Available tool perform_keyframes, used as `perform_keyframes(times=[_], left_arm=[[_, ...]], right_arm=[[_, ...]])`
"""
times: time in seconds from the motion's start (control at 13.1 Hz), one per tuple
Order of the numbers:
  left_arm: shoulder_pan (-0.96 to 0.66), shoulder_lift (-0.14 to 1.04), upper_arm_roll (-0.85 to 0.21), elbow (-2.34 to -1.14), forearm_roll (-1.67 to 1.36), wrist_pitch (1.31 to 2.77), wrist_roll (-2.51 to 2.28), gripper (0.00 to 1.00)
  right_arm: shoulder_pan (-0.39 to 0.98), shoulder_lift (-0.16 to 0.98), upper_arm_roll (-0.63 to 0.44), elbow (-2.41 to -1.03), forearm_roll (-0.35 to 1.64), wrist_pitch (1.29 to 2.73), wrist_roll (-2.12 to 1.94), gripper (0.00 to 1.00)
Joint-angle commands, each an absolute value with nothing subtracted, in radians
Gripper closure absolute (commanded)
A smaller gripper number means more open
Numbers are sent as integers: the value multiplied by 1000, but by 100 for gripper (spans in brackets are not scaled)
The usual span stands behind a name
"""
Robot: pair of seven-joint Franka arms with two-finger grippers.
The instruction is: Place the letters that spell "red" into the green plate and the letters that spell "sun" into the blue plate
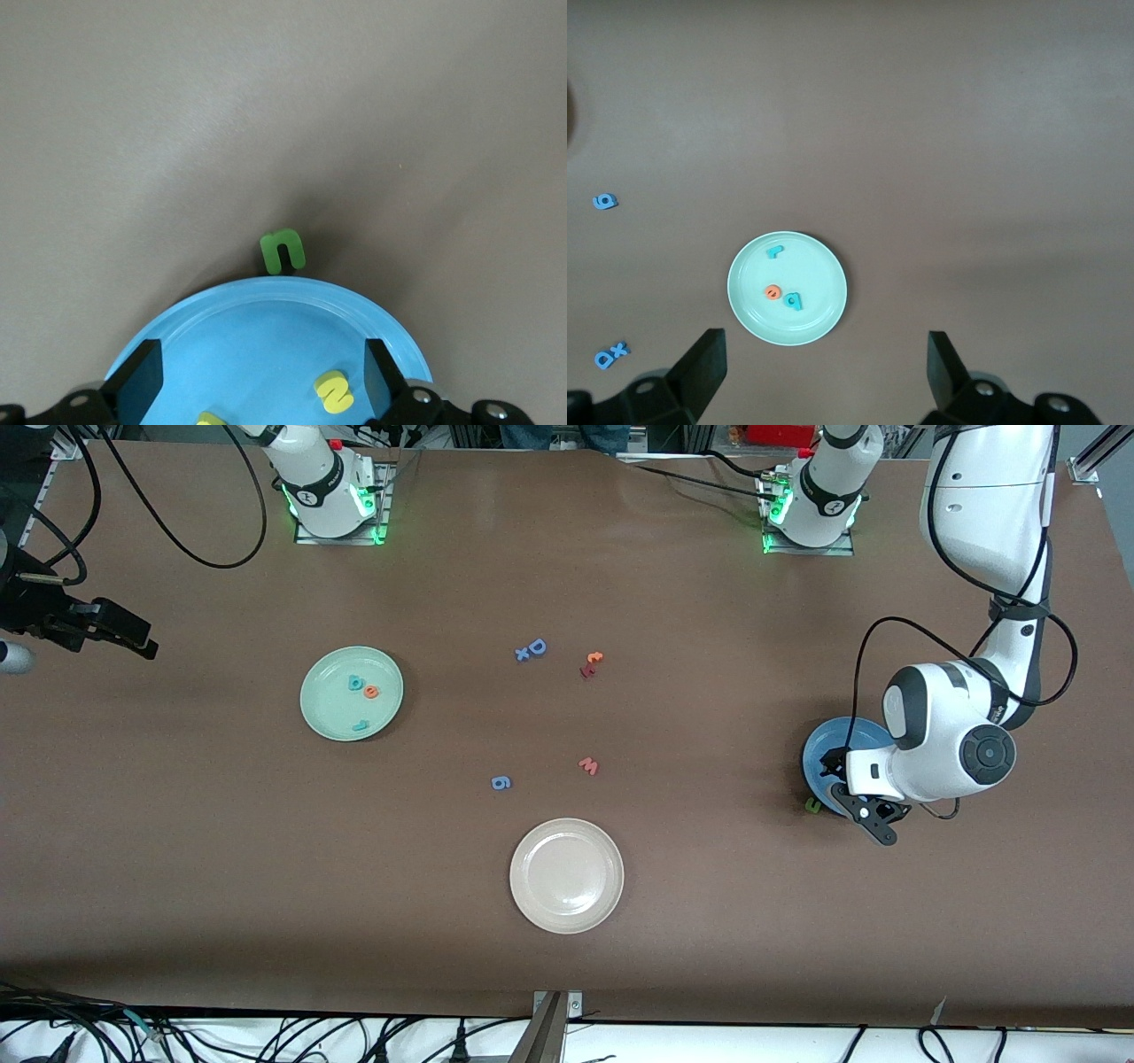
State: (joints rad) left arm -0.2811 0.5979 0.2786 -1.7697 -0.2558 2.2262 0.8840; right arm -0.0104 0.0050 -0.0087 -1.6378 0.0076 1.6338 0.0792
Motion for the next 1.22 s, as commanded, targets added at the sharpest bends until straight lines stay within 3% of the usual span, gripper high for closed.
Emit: perform_keyframes(times=[0.0,0.46,0.76,1.14], left_arm=[[-293,583,250,-1766,-284,2214,821,0],[-391,591,204,-1766,-272,2255,503,0],[-420,641,204,-1778,-93,2381,561,0],[-388,643,213,-1802,-29,2387,724,0]], right_arm=[[-15,9,-6,-1623,21,1624,71,0],[-15,9,-6,-1623,21,1624,69,0],[-15,9,-6,-1623,21,1624,71,0],[-15,9,-6,-1623,21,1624,69,0]])
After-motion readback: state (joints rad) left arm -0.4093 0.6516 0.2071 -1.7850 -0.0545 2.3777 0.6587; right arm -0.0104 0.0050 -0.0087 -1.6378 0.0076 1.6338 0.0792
